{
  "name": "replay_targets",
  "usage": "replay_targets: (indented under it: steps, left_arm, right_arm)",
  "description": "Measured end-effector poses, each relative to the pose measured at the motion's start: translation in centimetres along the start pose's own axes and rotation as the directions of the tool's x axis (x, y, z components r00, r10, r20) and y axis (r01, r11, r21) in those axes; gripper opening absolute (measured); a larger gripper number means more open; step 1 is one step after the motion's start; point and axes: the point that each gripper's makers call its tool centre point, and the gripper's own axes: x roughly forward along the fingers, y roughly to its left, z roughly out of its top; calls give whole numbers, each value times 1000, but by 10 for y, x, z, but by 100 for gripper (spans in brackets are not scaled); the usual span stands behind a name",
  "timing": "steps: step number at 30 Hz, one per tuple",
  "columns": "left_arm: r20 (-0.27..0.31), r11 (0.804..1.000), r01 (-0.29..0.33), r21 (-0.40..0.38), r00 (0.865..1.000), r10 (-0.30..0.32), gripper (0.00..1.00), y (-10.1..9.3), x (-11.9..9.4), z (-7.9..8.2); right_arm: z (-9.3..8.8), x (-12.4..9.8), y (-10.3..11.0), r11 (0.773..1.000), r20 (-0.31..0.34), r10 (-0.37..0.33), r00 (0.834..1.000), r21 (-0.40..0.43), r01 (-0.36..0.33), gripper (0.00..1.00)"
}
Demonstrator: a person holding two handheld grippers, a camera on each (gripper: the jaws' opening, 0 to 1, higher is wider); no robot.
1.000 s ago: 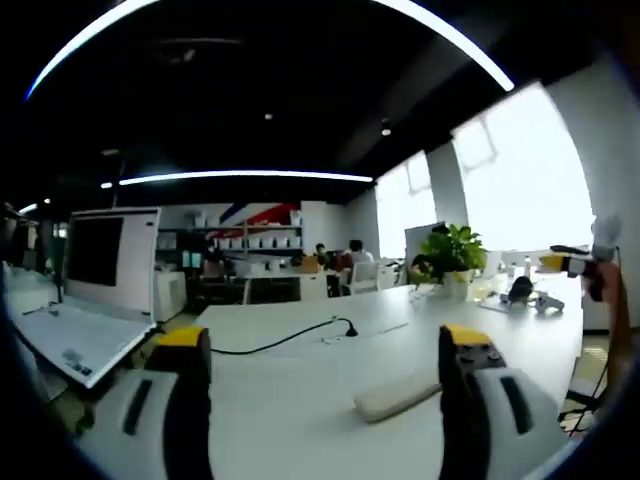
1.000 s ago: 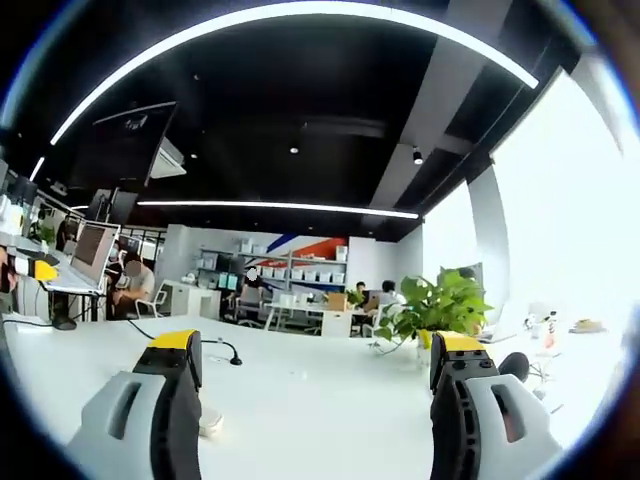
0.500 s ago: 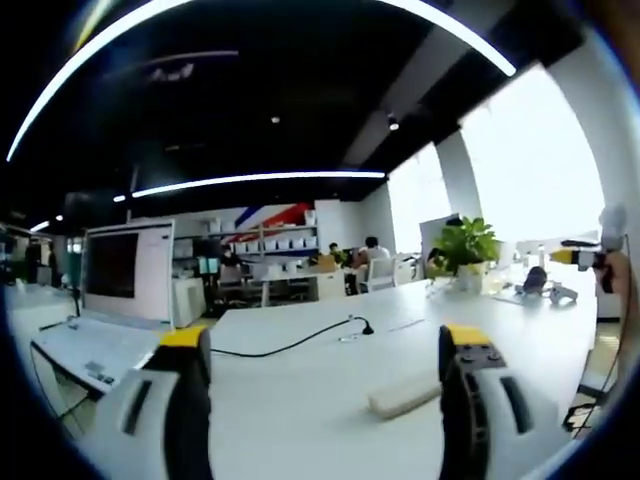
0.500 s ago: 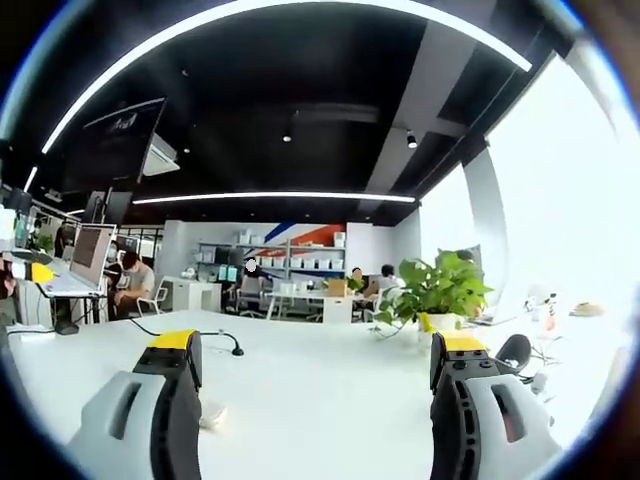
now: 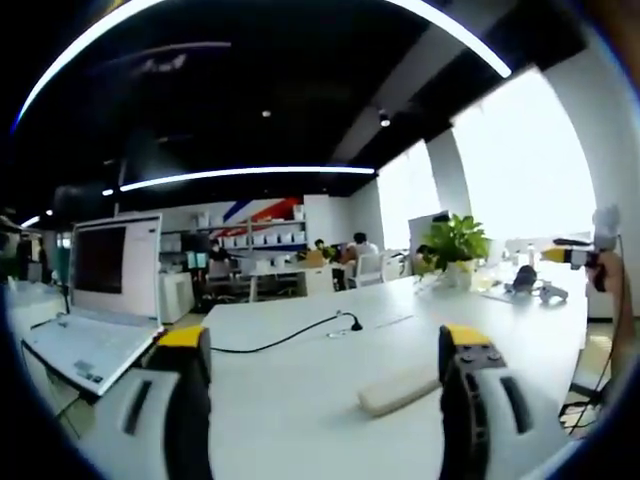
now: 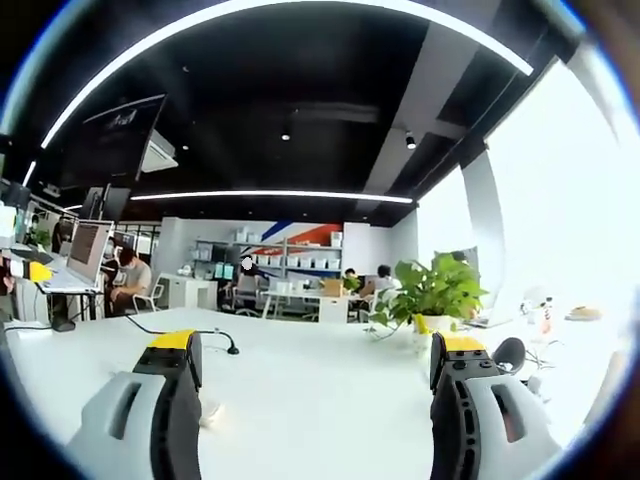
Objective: Arrange the utensils inside the cutlery case until each visible utensil rests in its matching compartment.
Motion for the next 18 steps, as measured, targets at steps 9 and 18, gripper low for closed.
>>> replay_targets:
  steps: [9, 18]
  left_arm:
    - [-14, 1000, 26, 0, 1000, -26, 100, -9, 2, -4]
    - [-17, 999, 36, 2, 999, -36, 100, -11, 1, -5]
  right_arm:
    - [-1, -2, 0, 1000, -4, 16, 1000, 5, -16, 99]
    - [-3, -2, 0, 1000, -15, 12, 1000, 0, -12, 99]
